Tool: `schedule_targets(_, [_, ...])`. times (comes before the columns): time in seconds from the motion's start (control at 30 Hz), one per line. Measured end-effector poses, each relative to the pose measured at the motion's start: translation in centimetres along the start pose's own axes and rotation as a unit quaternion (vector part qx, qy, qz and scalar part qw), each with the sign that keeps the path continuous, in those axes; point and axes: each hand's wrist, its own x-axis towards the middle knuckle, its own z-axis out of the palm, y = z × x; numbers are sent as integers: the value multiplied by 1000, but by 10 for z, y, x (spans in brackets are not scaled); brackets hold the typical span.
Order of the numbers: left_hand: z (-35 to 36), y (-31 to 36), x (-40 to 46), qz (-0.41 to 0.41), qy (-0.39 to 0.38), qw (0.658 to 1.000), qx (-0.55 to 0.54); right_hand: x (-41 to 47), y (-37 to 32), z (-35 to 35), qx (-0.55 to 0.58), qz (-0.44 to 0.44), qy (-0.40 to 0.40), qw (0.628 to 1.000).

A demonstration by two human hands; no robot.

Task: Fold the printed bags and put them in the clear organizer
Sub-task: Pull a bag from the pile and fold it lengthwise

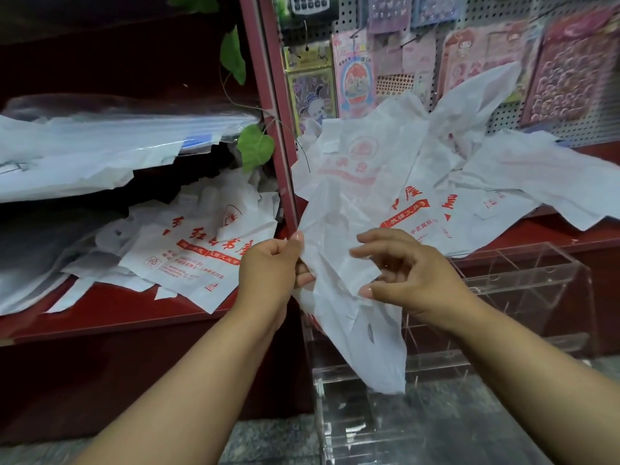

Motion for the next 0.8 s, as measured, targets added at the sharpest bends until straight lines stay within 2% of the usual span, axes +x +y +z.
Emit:
schedule_targets(0.07, [-4,8,4,-36,-12,999,-36,0,8,-5,44,12,39,998])
schedule_targets(0.1, [-8,11,7,-38,-4,999,-12,1,13,-8,66,21,60,996])
schedule_targets(0.17, [-20,11,14,16,17,986,165,1,17,-14,108,45,87,989])
schedule_targets(0.23, [-32,6,21,56,-10,943,329,-1,18,-18,152,77,101,980])
schedule_targets(0.33, [-39,-1,27,47,-75,916,392,-3,19,-22,221,115,112,962])
schedule_targets(0.5, [-35,-9,23,7,-152,927,343,-5,16,-22,286,133,118,942])
schedule_targets(0.6, [-37,-10,25,-41,-101,959,260,-4,15,-17,316,145,112,931])
schedule_targets(0.7, [-46,-2,27,-26,-50,984,168,-3,18,-15,321,148,104,930])
schedule_targets(0.8, [-56,2,25,-29,-31,993,108,-3,17,-12,336,141,81,928])
